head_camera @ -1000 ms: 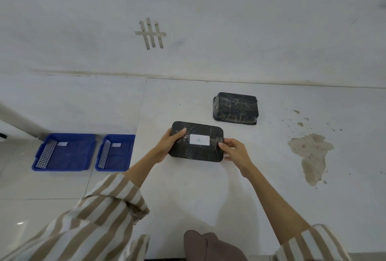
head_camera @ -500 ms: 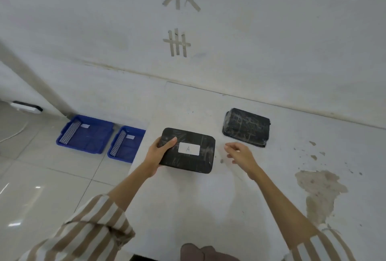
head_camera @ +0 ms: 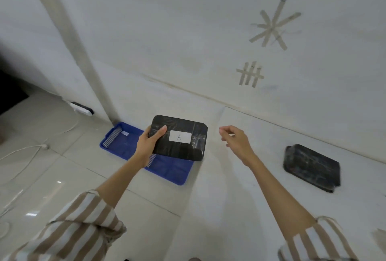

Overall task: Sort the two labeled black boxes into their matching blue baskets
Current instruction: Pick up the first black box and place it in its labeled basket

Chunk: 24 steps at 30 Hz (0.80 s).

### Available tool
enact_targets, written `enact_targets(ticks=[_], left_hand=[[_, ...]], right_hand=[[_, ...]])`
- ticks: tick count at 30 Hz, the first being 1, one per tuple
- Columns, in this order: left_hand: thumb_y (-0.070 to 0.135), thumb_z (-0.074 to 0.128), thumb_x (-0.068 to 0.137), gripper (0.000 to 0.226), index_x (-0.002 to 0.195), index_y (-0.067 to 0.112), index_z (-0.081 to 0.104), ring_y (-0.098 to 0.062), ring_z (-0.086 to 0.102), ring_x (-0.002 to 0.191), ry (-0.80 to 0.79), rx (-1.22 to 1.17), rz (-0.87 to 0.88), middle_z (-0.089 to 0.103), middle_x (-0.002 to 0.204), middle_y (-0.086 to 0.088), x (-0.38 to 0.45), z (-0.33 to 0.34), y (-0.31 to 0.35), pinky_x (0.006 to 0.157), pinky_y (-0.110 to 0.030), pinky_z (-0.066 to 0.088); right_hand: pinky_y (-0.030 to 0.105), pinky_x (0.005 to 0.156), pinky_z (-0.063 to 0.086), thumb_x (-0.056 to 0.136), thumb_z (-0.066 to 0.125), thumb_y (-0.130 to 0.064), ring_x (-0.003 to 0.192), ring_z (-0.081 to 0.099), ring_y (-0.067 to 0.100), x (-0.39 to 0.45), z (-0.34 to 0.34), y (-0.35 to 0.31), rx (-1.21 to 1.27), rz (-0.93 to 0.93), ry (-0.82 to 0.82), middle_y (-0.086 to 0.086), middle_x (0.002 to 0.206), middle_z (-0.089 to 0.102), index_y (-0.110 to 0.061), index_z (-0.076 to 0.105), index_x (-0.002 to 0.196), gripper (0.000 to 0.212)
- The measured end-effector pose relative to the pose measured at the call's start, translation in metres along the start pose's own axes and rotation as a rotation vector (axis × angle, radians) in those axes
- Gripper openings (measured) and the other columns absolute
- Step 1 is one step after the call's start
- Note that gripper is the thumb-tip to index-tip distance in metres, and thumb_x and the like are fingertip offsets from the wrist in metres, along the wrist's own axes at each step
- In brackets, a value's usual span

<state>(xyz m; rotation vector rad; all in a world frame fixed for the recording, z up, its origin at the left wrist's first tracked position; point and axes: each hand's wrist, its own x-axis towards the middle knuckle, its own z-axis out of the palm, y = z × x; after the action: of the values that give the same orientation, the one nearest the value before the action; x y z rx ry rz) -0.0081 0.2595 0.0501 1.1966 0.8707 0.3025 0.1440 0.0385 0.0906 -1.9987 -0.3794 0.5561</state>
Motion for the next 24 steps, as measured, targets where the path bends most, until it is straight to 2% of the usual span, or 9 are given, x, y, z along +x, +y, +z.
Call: enact_targets(ticks=[2, 5, 8, 12, 16, 19, 24], left_hand=[[0.044, 0.076, 0.070, 0.066, 0.128, 0.030, 0.046, -0.025, 0.064, 0.106, 0.013, -0.009, 0.036, 0.065, 0.117, -0.005, 0.015, -0.035, 0.010, 0.095, -0.046, 0.052], [0.035, 0.069, 0.080, 0.061, 0.132, 0.030, 0.037, -0.023, 0.063, 0.102, 0.038, -0.058, 0.052, 0.060, 0.118, -0.006, 0.035, -0.086, 0.025, 0.090, -0.045, 0.054], [0.035, 0.065, 0.084, 0.059, 0.134, 0.027, 0.037, -0.021, 0.060, 0.107, 0.047, -0.060, 0.079, 0.057, 0.125, -0.003, 0.057, -0.134, 0.047, 0.094, -0.047, 0.052], [0.035, 0.066, 0.083, 0.059, 0.134, 0.025, 0.038, -0.020, 0.059, 0.106, 0.066, -0.017, 0.131, 0.056, 0.117, 0.000, 0.090, -0.187, 0.078, 0.098, -0.045, 0.050], [0.042, 0.068, 0.079, 0.060, 0.131, 0.027, 0.042, -0.020, 0.060, 0.107, 0.105, 0.069, 0.149, 0.060, 0.116, 0.000, 0.122, -0.226, 0.096, 0.095, -0.039, 0.051], [0.040, 0.066, 0.082, 0.059, 0.133, 0.025, 0.041, -0.018, 0.059, 0.102, 0.108, 0.091, 0.143, 0.059, 0.115, 0.000, 0.147, -0.245, 0.105, 0.089, -0.033, 0.050], [0.040, 0.067, 0.081, 0.060, 0.133, 0.026, 0.040, -0.024, 0.062, 0.105, 0.093, 0.062, 0.077, 0.060, 0.112, -0.001, 0.193, -0.281, 0.118, 0.094, -0.043, 0.053]], right_hand=[[0.033, 0.083, 0.048, 0.089, 0.056, -0.027, 0.089, 0.062, 0.020, 0.005, 0.045, -0.012, 0.005, 0.009, 0.012, -0.003, 0.094, 0.062, -0.020, 0.064, 0.095, 0.012], [0.034, 0.088, 0.048, 0.091, 0.054, -0.025, 0.097, 0.061, 0.022, 0.007, 0.110, -0.029, -0.004, 0.043, 0.016, -0.001, 0.100, 0.062, -0.014, 0.065, 0.103, 0.020], [0.034, 0.088, 0.047, 0.093, 0.052, -0.023, 0.097, 0.059, 0.020, 0.007, 0.166, -0.051, -0.032, 0.059, 0.003, 0.000, 0.102, 0.061, -0.008, 0.063, 0.111, 0.026], [0.033, 0.088, 0.048, 0.093, 0.050, -0.023, 0.095, 0.057, 0.017, 0.018, 0.221, -0.085, -0.068, 0.044, 0.002, -0.001, 0.103, 0.060, -0.009, 0.063, 0.111, 0.026], [0.030, 0.085, 0.047, 0.093, 0.050, -0.024, 0.093, 0.054, 0.014, 0.042, 0.261, -0.115, -0.108, 0.023, 0.018, -0.002, 0.103, 0.060, -0.010, 0.063, 0.110, 0.026], [0.024, 0.083, 0.040, 0.094, 0.050, -0.023, 0.094, 0.053, 0.013, 0.066, 0.287, -0.132, -0.153, 0.013, 0.028, 0.001, 0.107, 0.061, -0.009, 0.064, 0.112, 0.027], [0.025, 0.084, 0.040, 0.094, 0.049, -0.024, 0.095, 0.053, 0.013, 0.108, 0.332, -0.147, -0.172, 0.028, 0.010, 0.007, 0.119, 0.063, -0.010, 0.063, 0.112, 0.028]])
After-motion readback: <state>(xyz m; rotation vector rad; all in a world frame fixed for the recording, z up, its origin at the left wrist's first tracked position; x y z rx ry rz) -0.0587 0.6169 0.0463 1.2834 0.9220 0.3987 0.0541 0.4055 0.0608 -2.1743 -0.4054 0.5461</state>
